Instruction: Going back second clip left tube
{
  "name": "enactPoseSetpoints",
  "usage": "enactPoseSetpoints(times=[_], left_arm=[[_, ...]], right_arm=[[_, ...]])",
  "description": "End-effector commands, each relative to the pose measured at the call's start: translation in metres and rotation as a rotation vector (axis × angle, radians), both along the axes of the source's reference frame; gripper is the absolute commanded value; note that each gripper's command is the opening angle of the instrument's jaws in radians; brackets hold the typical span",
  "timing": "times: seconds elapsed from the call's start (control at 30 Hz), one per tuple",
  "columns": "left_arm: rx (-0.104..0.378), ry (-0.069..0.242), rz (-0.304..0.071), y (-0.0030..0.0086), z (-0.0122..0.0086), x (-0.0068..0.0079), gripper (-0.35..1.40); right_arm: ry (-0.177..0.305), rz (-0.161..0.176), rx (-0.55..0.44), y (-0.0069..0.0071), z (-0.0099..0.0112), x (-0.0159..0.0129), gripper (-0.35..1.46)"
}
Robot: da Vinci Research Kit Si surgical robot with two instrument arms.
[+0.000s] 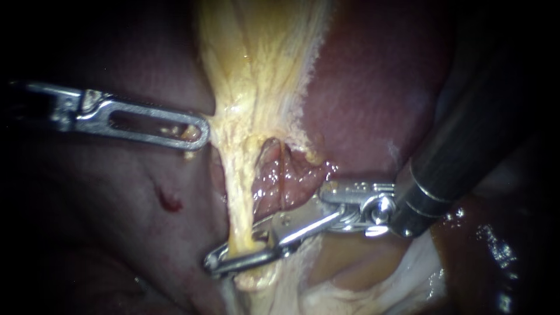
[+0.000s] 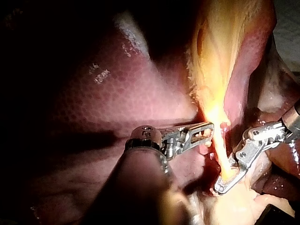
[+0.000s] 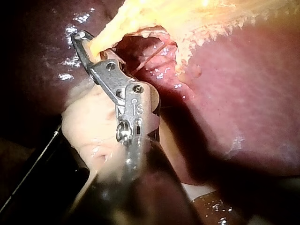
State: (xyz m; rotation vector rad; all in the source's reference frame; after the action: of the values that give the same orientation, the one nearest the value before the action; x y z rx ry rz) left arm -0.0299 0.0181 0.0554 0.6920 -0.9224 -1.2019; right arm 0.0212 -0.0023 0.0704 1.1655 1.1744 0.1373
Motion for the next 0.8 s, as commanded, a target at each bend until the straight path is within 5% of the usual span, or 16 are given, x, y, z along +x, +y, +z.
enactPoseSetpoints(times=[0.03,0.13,0.23,0.37,0.6,0.8], left_arm=[[0.000,0.000,0.000,0.0000,-0.0001,0.0000,-0.35],[0.000,0.000,0.000,0.0000,-0.0001,0.0000,-0.35],[0.000,0.000,0.000,0.0000,-0.0001,0.0000,-0.35],[0.000,0.000,0.000,0.0000,-0.0001,0.0000,-0.35],[0.000,0.000,0.001,0.0000,-0.0001,0.0001,-0.35],[0.000,0.000,0.000,0.0000,-0.0001,0.0001,-0.35]], right_arm=[[-0.001,0.003,-0.001,0.0000,0.0000,0.0000,-0.35],[-0.001,0.002,-0.001,0.0000,0.0000,-0.0002,-0.30],[-0.006,0.011,-0.005,-0.0003,-0.0001,-0.0003,0.05],[-0.055,0.092,-0.037,-0.0006,-0.0001,-0.0003,0.40],[-0.060,0.150,-0.058,-0.0007,0.0000,-0.0001,0.48],[-0.048,0.232,-0.175,0.0001,0.0005,-0.0001,0.50]])
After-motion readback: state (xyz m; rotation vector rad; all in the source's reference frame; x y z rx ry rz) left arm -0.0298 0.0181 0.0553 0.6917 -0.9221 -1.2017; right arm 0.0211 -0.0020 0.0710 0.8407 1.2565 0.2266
